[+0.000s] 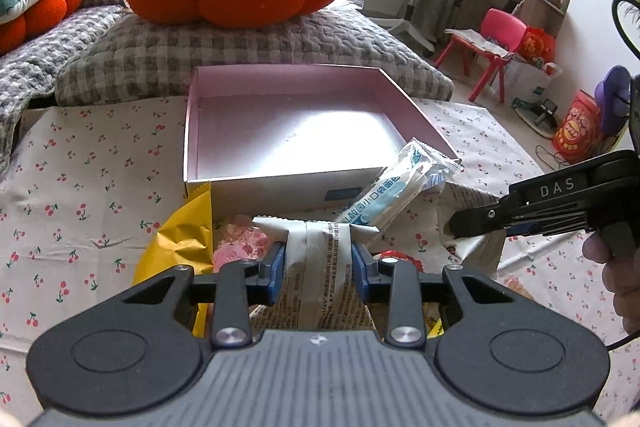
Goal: Organize snacks
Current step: 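Carry both white paper-wrapped snacks up and over into the pink box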
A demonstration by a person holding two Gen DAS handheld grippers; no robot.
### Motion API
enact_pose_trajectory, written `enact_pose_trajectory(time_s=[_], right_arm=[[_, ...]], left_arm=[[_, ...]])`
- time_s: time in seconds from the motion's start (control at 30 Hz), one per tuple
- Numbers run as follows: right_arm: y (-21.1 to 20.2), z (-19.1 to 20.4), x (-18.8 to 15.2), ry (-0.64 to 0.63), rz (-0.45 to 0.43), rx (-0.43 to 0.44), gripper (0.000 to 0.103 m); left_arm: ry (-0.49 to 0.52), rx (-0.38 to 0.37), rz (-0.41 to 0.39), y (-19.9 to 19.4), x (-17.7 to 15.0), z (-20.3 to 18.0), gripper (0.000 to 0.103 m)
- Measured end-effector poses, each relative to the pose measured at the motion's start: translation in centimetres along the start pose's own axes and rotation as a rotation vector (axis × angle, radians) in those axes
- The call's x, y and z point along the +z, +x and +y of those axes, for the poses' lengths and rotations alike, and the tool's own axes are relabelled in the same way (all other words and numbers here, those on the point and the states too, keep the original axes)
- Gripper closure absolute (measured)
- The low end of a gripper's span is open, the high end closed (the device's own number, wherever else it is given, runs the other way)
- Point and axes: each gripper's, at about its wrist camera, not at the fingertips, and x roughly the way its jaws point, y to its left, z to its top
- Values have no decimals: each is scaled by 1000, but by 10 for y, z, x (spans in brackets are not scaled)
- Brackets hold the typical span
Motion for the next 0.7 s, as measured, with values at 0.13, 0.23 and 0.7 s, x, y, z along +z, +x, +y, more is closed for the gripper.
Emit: enact_pose_trajectory(time_s=[0.13,0.23,0.7], right_arm=[[-6,-3,1,17,-2,-5,72],[-11,-4,-2,11,10,-44,72],[-48,-6,6,47,-70,-13,72]], left_arm=[[-5,-4,-10,-4,2,0,72],[-10,-2,-18,-7,5,-1,73],[-57,24,-68,-25,23,-8,73]])
